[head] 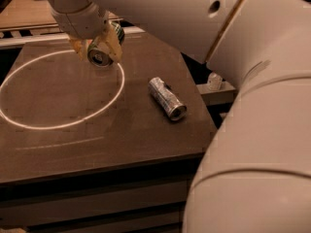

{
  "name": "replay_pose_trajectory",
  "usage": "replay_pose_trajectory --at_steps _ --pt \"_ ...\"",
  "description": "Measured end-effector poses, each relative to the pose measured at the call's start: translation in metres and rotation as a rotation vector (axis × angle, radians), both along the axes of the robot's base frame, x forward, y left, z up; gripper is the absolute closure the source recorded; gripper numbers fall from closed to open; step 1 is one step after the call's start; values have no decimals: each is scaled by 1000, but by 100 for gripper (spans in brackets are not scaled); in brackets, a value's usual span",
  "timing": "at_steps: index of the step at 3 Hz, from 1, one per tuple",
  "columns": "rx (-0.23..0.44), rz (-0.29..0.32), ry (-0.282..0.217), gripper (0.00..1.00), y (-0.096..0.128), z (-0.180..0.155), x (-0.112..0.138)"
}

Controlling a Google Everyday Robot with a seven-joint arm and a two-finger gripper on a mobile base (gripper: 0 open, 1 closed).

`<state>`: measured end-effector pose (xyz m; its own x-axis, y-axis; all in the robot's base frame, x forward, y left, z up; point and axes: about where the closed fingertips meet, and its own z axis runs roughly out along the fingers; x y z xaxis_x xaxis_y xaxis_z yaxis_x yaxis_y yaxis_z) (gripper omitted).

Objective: Place green can upright

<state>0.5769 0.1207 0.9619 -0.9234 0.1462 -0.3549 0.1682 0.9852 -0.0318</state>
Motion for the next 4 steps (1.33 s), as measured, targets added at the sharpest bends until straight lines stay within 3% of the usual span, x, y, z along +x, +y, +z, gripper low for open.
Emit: replay_pose_trajectory --at_steps 1,3,4 --pt "20 -36 32 100 -3 3 -21" --pt "53 -207 102 100 -33 -15 -51" --pt "21 -226 80 100 -43 -20 -56"
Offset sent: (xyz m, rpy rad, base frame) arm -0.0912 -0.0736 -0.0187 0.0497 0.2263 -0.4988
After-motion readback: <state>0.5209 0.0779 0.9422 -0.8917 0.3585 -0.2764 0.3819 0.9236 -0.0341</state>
